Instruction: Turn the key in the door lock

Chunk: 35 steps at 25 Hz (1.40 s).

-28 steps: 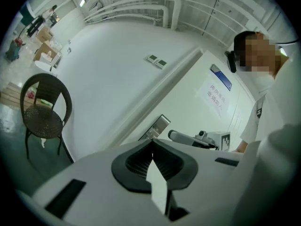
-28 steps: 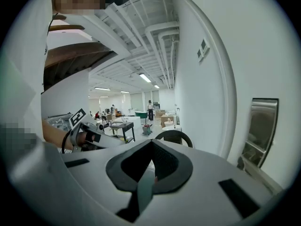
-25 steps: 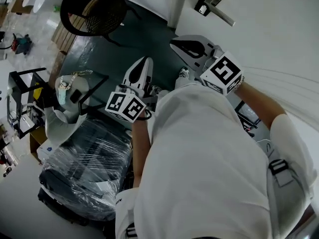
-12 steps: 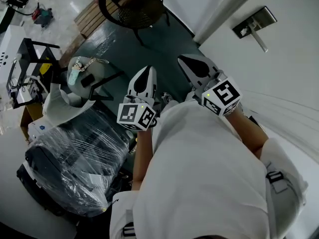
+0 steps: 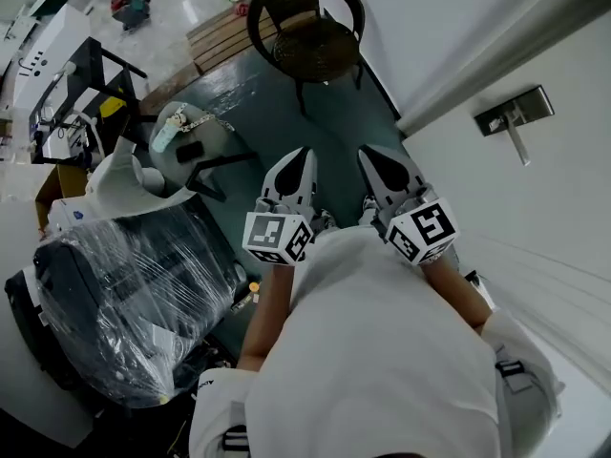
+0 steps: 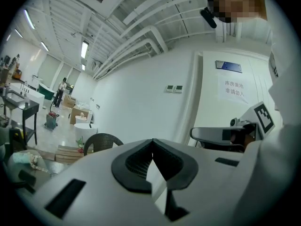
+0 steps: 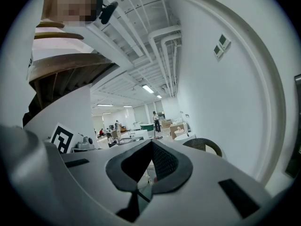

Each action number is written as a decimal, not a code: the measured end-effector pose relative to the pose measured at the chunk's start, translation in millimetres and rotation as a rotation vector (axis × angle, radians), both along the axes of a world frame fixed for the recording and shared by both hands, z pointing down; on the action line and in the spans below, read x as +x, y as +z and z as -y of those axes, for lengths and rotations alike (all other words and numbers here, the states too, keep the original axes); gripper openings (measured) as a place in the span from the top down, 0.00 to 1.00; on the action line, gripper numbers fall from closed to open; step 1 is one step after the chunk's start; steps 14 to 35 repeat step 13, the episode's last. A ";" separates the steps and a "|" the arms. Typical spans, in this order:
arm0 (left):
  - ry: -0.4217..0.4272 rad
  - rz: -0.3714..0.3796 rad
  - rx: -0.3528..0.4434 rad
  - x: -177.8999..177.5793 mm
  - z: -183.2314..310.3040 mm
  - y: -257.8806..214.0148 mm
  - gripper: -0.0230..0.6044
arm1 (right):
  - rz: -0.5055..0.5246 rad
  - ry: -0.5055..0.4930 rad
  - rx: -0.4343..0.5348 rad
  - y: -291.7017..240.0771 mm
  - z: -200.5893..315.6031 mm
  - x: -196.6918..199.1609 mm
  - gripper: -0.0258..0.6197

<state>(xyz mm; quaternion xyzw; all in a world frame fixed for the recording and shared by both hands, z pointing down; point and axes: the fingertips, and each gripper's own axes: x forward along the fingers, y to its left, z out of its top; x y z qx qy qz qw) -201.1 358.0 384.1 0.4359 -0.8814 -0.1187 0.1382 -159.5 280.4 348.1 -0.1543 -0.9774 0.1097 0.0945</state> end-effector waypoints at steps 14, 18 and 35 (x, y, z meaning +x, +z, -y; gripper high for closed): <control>-0.151 0.161 -0.118 -7.7 21.9 -30.1 0.95 | 0.013 -0.076 -0.026 -6.3 35.9 -17.1 0.97; -0.151 0.161 -0.118 -7.7 21.9 -30.1 0.95 | 0.013 -0.076 -0.026 -6.3 35.9 -17.1 0.97; -0.151 0.161 -0.118 -7.7 21.9 -30.1 0.95 | 0.013 -0.076 -0.026 -6.3 35.9 -17.1 0.97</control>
